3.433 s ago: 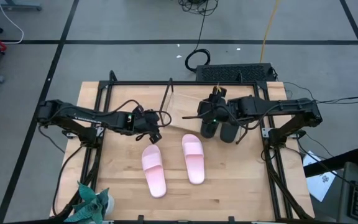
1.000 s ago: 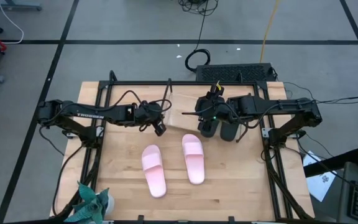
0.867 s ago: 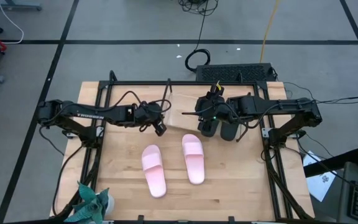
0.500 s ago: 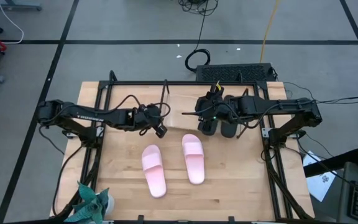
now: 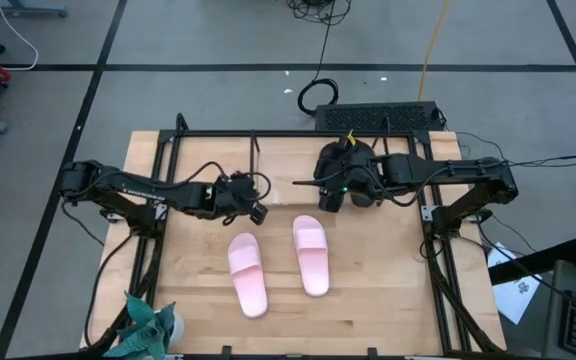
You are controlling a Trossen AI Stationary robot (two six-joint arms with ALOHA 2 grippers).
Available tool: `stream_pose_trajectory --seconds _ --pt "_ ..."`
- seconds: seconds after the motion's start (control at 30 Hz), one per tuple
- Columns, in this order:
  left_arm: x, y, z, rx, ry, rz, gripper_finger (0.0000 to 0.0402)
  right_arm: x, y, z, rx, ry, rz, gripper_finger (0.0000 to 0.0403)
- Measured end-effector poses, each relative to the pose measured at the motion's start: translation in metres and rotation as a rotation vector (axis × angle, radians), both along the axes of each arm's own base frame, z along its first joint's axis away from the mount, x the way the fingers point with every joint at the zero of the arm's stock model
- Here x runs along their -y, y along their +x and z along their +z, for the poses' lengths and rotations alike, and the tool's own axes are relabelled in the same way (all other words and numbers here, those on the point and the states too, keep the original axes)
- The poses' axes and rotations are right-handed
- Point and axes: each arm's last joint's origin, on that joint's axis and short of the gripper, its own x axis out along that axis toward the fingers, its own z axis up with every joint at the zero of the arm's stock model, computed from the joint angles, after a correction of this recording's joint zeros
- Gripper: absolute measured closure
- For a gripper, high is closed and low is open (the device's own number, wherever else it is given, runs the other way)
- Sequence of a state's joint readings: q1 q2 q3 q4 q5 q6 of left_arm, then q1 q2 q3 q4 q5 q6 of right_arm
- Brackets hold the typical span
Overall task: Pick and place slides into the shelf
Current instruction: Adjust the shelf
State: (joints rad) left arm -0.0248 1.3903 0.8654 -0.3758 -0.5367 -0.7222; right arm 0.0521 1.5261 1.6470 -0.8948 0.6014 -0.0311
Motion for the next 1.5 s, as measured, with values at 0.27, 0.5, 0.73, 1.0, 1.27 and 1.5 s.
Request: stream_pose_trajectory --seconds 0.27,0.5,0.73,1.0,1.27,1.5 --pt "0.003 -0.003 -0.002 -0.023 0.007 0.02 0.0386 0.0 0.0 0.0 -0.006 -0.006 0.007 0.0172" --pt "0.002 -0.006 -0.003 -0.07 0.033 0.022 0.0385 0.0 0.0 0.0 -0.006 -0.006 0.007 0.0172" --pt "-0.005 -0.01 -0.004 -0.129 0.063 0.026 0.0368 0.0 0.0 0.0 -0.005 -0.004 0.007 0.0172" --pt "-0.013 -0.014 -0.004 -0.19 0.09 0.01 0.0356 0.0 0.0 0.0 -0.005 -0.002 0.008 0.0172" --pt "-0.022 -0.016 -0.005 -0.219 0.088 0.011 0.0335 0.0 0.0 0.0 -0.005 -0.002 0.008 0.0172" --pt "-0.027 -0.016 -0.006 -0.23 0.076 0.004 0.031 0.0 0.0 0.0 -0.006 -0.003 0.009 0.0172"
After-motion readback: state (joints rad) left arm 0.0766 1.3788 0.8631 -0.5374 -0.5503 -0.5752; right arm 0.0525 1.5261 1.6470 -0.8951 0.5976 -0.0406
